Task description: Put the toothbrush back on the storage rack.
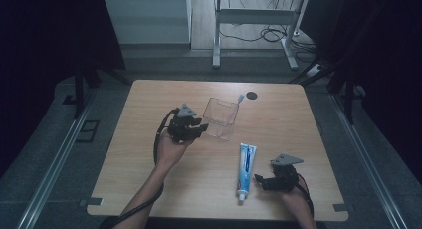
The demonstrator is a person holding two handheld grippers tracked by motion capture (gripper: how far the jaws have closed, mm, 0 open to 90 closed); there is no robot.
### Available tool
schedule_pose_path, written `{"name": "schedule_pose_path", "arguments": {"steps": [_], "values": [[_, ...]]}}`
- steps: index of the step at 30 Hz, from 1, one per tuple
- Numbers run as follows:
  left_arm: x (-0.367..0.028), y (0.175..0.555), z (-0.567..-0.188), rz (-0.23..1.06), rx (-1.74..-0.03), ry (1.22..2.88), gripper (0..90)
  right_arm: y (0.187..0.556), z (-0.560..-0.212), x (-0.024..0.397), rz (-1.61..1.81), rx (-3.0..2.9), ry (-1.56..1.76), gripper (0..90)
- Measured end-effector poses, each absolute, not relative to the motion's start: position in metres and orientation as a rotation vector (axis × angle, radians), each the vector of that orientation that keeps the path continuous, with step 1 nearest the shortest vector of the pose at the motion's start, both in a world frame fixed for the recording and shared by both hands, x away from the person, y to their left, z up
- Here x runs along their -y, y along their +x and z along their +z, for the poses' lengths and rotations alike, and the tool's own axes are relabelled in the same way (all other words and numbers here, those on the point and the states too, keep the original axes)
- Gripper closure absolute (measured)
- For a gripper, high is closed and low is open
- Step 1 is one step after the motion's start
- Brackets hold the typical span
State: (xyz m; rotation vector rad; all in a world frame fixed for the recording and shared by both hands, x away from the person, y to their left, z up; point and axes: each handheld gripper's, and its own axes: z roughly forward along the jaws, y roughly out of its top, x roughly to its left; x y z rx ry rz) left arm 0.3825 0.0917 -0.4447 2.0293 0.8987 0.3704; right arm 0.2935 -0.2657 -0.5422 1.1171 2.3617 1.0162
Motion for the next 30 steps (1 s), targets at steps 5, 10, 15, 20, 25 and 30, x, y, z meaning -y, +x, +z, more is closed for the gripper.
{"name": "schedule_pose_path", "arguments": {"steps": [5,10,15,20,25,30], "values": [[-0.103,0.374,-0.451,0.354,-0.908,2.026,63.7,0.293,-0.542,0.266,1.017,-2.361,1.119,13.3],[-0.113,0.366,-0.457,0.352,-0.921,2.016,58.8,0.293,-0.542,0.266,1.018,-2.360,1.118,13.4],[-0.122,0.356,-0.465,0.368,-0.935,2.012,50.5,0.293,-0.542,0.266,1.019,-2.360,1.119,13.3],[-0.129,0.346,-0.472,0.386,-0.941,2.025,43.5,0.293,-0.542,0.265,1.021,-2.358,1.123,13.4],[-0.134,0.336,-0.481,0.382,-0.944,2.043,36.5,0.293,-0.542,0.265,1.020,-2.360,1.121,13.4],[-0.138,0.327,-0.488,0.376,-0.958,2.052,29.4,0.293,-0.542,0.265,1.017,-2.357,1.131,13.4]]}}
